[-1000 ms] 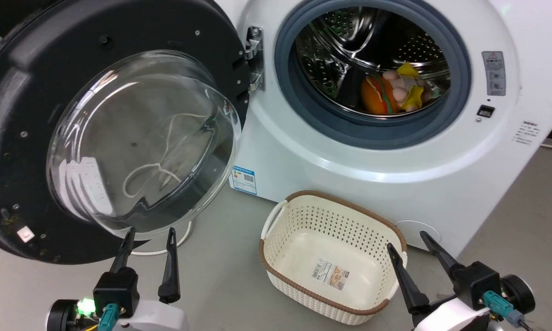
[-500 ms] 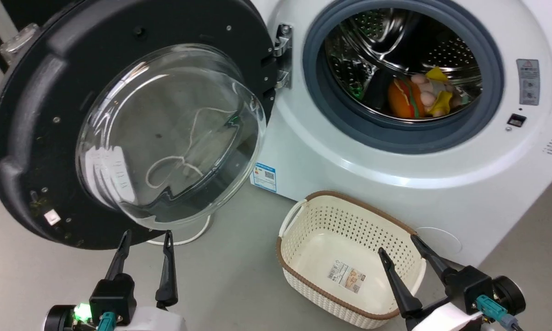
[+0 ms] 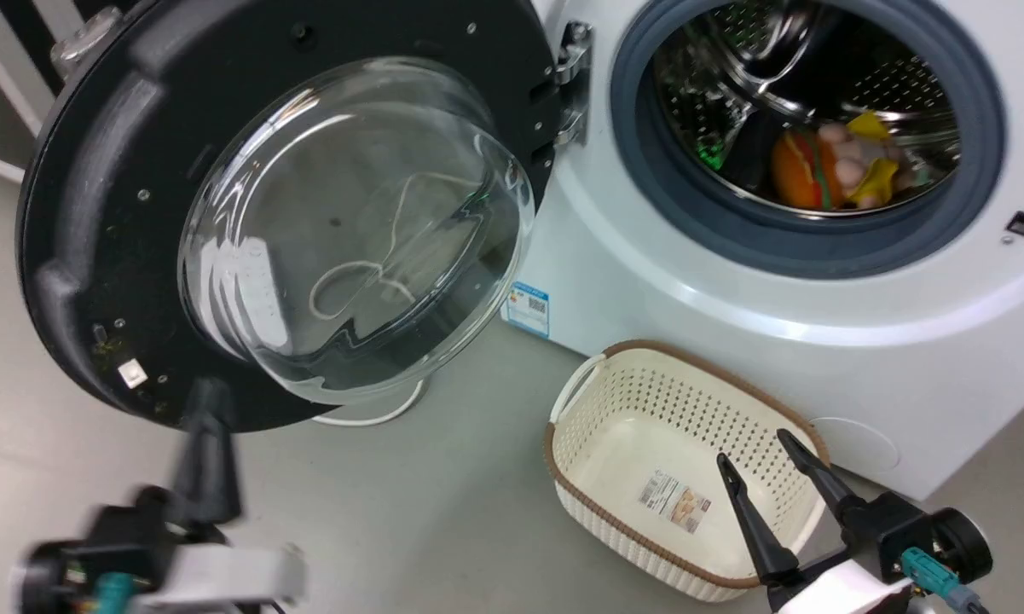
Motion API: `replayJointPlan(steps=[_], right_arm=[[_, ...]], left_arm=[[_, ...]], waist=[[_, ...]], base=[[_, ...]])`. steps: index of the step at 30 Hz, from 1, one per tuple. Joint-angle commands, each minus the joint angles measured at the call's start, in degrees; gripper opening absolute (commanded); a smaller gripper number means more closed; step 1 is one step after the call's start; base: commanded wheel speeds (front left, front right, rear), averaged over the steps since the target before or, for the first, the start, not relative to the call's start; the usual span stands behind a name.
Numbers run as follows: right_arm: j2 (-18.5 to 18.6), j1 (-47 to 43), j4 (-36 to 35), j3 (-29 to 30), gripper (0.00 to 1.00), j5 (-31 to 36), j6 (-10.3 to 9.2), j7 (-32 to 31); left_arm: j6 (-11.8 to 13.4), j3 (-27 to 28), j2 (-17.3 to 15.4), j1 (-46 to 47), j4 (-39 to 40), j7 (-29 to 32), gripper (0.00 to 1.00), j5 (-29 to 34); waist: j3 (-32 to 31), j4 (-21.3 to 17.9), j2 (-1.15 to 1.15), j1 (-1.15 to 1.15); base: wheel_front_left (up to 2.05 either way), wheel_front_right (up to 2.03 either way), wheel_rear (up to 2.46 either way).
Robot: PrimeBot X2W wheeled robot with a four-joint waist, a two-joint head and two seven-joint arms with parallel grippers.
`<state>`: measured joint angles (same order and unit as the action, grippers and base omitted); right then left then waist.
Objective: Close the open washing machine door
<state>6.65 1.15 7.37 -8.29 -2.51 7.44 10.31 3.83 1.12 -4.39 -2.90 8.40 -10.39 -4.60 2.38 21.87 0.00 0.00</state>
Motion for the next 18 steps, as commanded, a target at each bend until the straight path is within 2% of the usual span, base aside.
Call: replayJointPlan(steps=[1,5,9,12,13,16,17,18], right_arm=[[0.66,-0.64,-0.25,0.31,1.0,0.08,0.03,0.63],[1.2,-1.41,-1.06,1.28,1.0,0.33,0.03,0.83],[1.85,-1.52,-2.02,1.51,1.0,0.43,0.04,0.87],[2.57,-1.14,-2.47,1.23,1.0,0.33,0.04,0.91],[2.57,-1.14,-2.47,1.23,1.0,0.33,0.04,0.91],[3.23,-0.55,-2.76,1.09,1.0,0.09,0.04,1.04],[3.67,-0.14,-2.94,0.95,1.0,-0.09,0.04,1.13],[3.67,-0.14,-2.94,0.95,1.0,-0.09,0.04,1.13]], left_arm=[[-0.78,1.95,-0.73,2.08,2.05,-0.63,0.0,-1.05],[-2.57,7.21,-2.82,6.03,3.53,-1.11,0.0,-4.53],[-3.45,14.15,-5.01,11.72,1.19,-1.27,0.0,-12.06],[-3.28,19.17,-7.1,17.44,-2.51,1.37,0.0,-19.31],[-3.28,19.17,-7.1,17.44,-2.51,1.37,0.0,-19.31],[-2.98,22.9,-10.29,22.9,-8.04,6.16,0.0,-25.82],[-2.18,24.92,-11.94,26.38,-12.54,10.41,0.0,-30.38],[-2.18,24.92,-11.94,26.38,-12.54,10.41,0.0,-30.38]], waist=[[1.1,0.91,0.0,0.0],[2.48,1.96,0.0,0.0],[4.2,1.97,0.0,0.0],[5.41,1.78,0.0,0.0],[5.41,1.78,0.0,0.0],[6.49,1.64,0.0,0.0],[7.24,1.53,0.0,0.0],[7.24,1.53,0.0,0.0]], base=[[0.0,0.0,0.0],[0.0,0.0,0.0],[0.0,0.0,0.0],[0.0,0.0,0.0],[0.0,0.0,0.0],[0.0,0.0,0.0],[0.0,0.0,0.0],[0.0,0.0,0.0]])
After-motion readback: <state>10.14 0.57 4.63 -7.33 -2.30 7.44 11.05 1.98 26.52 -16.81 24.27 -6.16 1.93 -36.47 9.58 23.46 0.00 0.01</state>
